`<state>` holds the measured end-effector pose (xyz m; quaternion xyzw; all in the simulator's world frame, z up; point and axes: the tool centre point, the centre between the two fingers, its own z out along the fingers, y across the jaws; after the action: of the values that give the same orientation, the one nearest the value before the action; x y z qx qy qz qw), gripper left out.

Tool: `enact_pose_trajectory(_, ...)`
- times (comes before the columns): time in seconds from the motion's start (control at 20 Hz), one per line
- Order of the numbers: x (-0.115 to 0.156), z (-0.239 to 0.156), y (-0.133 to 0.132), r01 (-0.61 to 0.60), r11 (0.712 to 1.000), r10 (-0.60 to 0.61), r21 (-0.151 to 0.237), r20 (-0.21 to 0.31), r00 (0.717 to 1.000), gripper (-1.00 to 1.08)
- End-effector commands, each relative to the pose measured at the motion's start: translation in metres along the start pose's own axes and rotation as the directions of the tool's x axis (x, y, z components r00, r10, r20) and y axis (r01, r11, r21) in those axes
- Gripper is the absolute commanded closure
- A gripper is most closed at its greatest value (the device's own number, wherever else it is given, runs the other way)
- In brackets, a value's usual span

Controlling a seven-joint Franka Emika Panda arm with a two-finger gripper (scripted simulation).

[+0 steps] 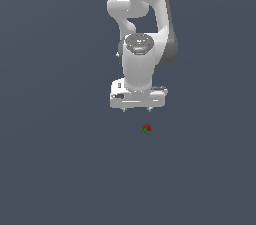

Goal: Pick up the object and move it to a goal position.

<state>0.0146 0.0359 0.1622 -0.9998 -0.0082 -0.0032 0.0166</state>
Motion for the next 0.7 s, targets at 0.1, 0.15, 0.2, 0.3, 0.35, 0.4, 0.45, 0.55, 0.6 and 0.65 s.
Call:
enact_pose_trajectory(0.1,0.002,0.005,-0.003,-0.056,0.998,0.056,0.000,0.001,0.998,-0.92)
enact_pose_trajectory(0.15,0.002,0.007,-0.004,-0.072,0.997,0.072,0.000,0.002,0.997,-0.92)
enact_pose_trajectory(0.2,0.003,0.008,-0.005,-0.089,0.996,0.089,0.000,0.002,0.996,-0.92)
enact_pose_trajectory(0.3,0.004,0.012,-0.006,-0.127,0.992,0.127,0.000,0.003,0.992,-0.92)
enact_pose_trajectory(0.35,0.004,0.013,-0.007,-0.147,0.989,0.147,0.000,0.003,0.989,-0.92)
enact_pose_trajectory(0.4,0.005,0.015,-0.009,-0.169,0.986,0.169,0.000,0.003,0.986,-0.92)
enact_pose_trajectory(0.45,0.005,0.018,-0.010,-0.192,0.981,0.192,-0.001,0.004,0.981,-0.92)
enact_pose_trajectory(0.55,0.007,0.022,-0.012,-0.240,0.971,0.240,-0.002,0.004,0.971,-0.92)
enact_pose_trajectory(0.6,0.007,0.024,-0.013,-0.265,0.964,0.265,-0.002,0.004,0.964,-0.92)
enact_pose_trajectory(0.65,0.008,0.027,-0.015,-0.289,0.957,0.289,-0.003,0.005,0.957,-0.92)
